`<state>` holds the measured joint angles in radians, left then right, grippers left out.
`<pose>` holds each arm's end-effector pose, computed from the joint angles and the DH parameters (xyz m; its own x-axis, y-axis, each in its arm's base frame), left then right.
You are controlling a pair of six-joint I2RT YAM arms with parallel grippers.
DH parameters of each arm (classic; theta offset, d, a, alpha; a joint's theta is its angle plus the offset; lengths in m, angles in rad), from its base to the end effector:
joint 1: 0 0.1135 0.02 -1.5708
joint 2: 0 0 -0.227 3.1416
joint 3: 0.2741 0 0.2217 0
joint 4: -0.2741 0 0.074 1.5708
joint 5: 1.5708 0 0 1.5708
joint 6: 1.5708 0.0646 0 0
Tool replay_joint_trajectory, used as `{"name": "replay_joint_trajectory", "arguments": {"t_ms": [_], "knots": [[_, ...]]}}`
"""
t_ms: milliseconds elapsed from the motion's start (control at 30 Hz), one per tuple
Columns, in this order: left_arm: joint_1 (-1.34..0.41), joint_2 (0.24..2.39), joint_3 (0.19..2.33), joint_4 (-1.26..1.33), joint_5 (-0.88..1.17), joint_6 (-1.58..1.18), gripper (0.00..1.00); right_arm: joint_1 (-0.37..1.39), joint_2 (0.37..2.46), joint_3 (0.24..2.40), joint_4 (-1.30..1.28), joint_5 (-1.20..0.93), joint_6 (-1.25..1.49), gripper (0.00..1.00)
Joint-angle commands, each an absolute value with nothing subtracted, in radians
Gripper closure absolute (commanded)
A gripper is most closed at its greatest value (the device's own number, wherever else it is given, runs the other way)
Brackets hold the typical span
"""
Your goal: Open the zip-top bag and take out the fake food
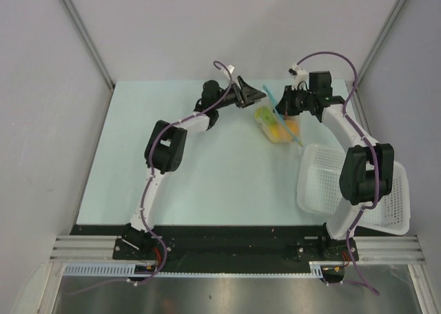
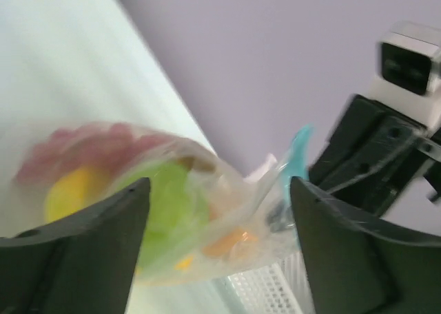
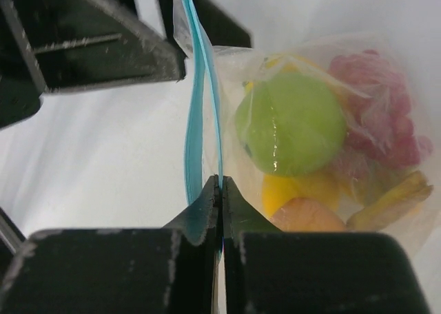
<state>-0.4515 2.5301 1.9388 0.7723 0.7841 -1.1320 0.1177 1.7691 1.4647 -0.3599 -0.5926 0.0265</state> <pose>0.4608 -0.2742 0.1962 -0.7767 -0.3357 -0.5330 0.5434 0.0708 -0.8365 0.3799 0.0812 0.2507 -0.6262 -0.0519 -0.7779 -0.5177 0.7738 0.3651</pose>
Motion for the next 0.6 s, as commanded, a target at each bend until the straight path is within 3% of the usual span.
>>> {"name": "replay_joint_trajectory", "arguments": {"t_ms": [0, 100, 333, 567], "knots": [[-0.459, 2.251, 1.849, 0.519, 0.543, -0.996, 0.1, 0.129, 1.798, 1.607, -0.362, -0.479, 0.138, 1.0], [-0.482, 2.154, 1.845, 0.278, 0.465, -0.905, 0.13, 0.149, 1.806, 1.644, -0.37, -0.407, 0.185, 1.0], [-0.578, 2.108, 1.85, 0.019, 0.405, -0.888, 0.37, 0.179, 1.818, 1.674, -0.348, -0.31, 0.265, 1.0], [-0.634, 2.121, 1.968, -0.234, 0.201, -0.836, 0.41, 0.181, 1.818, 1.681, -0.353, -0.31, 0.29, 1.0]]}}
